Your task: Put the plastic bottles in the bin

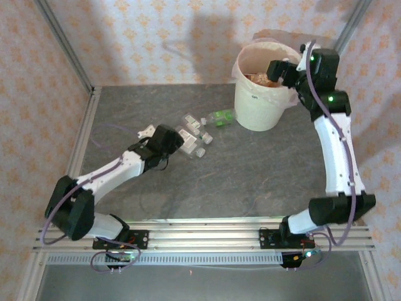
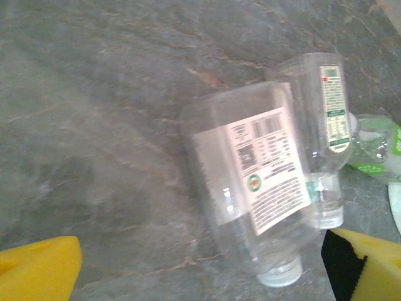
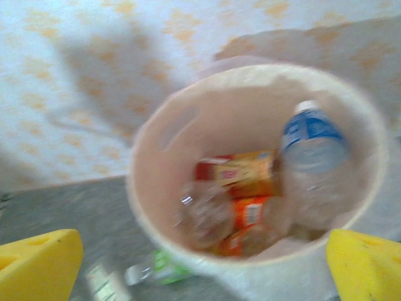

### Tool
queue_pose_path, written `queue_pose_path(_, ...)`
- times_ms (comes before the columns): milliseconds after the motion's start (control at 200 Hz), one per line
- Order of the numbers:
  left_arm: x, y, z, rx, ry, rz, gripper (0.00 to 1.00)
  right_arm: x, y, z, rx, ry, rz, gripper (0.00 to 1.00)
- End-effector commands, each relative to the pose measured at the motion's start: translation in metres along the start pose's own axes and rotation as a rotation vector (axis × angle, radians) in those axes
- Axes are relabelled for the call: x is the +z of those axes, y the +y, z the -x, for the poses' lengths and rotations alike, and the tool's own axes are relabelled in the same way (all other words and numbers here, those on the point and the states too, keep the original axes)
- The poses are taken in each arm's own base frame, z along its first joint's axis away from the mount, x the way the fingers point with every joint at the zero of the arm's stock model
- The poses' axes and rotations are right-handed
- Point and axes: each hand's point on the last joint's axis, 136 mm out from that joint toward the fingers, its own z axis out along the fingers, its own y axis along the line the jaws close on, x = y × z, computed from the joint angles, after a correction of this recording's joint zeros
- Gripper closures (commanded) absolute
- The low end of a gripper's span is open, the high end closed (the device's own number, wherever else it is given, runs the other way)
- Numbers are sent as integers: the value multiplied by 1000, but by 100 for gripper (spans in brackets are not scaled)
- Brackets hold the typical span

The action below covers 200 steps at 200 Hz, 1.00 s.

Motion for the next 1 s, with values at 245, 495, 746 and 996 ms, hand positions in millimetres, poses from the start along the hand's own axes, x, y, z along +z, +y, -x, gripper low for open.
queue_pose_path(245,52,-43,17,59,22,146,0,-31,28,-39,55,-45,137,1)
queue_pose_path(495,80,-31,18,23,9,292,0,-45,13,-48,-17,-19,45,1)
queue_pose_path(746,100,-23,19,-3,13,334,0,-45,3,-55,-63,1,-7,1)
queue_pose_path(996,118,-14,12,-18,23,354,0,-47,2,-57,-86,13,-15,1)
